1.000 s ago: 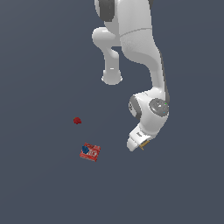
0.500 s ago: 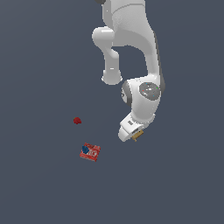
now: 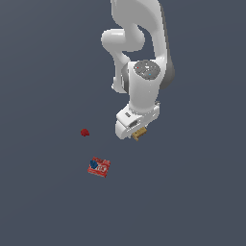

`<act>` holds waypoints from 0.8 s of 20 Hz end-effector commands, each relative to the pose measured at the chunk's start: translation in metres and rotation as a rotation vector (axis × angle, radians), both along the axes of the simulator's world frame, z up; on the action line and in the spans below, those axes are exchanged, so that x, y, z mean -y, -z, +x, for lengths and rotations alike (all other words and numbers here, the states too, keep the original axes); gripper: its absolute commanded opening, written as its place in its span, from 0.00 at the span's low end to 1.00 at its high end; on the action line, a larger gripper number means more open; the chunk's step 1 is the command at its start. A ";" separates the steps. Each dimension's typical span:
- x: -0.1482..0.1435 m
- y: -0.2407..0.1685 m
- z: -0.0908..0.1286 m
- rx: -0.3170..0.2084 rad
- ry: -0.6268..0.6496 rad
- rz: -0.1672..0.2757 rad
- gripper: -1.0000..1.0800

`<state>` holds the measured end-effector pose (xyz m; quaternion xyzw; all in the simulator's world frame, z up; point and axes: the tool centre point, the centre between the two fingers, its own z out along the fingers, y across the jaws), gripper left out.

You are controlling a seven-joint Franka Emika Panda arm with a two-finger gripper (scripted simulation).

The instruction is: Pick up a designated object from a clutter of objects.

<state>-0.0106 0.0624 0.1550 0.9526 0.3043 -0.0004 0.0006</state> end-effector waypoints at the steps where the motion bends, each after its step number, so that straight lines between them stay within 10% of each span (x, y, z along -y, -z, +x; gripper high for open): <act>1: 0.015 -0.020 -0.009 0.001 0.000 0.001 0.00; 16: 0.115 -0.153 -0.063 0.001 -0.001 0.007 0.00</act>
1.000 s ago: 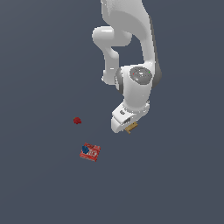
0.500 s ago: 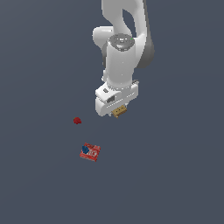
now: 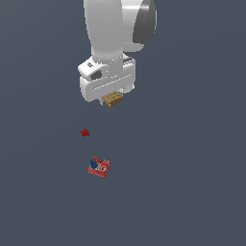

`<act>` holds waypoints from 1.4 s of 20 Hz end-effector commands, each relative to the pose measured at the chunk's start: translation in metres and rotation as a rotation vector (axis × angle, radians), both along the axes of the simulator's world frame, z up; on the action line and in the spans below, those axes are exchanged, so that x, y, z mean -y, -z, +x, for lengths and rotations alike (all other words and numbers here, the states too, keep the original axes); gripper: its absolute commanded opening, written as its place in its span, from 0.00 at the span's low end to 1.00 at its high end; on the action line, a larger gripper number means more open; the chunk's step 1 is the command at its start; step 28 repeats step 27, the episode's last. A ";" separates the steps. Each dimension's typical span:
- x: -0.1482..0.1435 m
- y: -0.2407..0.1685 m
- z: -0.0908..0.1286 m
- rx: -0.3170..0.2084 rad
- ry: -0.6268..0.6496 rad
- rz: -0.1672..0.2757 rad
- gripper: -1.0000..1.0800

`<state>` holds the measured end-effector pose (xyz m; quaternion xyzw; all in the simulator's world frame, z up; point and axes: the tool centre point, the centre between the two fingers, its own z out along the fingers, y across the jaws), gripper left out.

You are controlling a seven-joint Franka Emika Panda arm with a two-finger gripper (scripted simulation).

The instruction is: Pick up a designated object from a clutter of objects.

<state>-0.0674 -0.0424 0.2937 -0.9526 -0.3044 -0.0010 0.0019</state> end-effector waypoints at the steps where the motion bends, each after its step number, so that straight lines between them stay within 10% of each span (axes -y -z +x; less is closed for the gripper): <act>1: 0.017 -0.023 -0.010 0.000 -0.001 0.001 0.00; 15: 0.089 -0.116 -0.042 -0.001 0.001 -0.003 0.00; 28: 0.098 -0.127 -0.044 -0.001 0.001 -0.004 0.00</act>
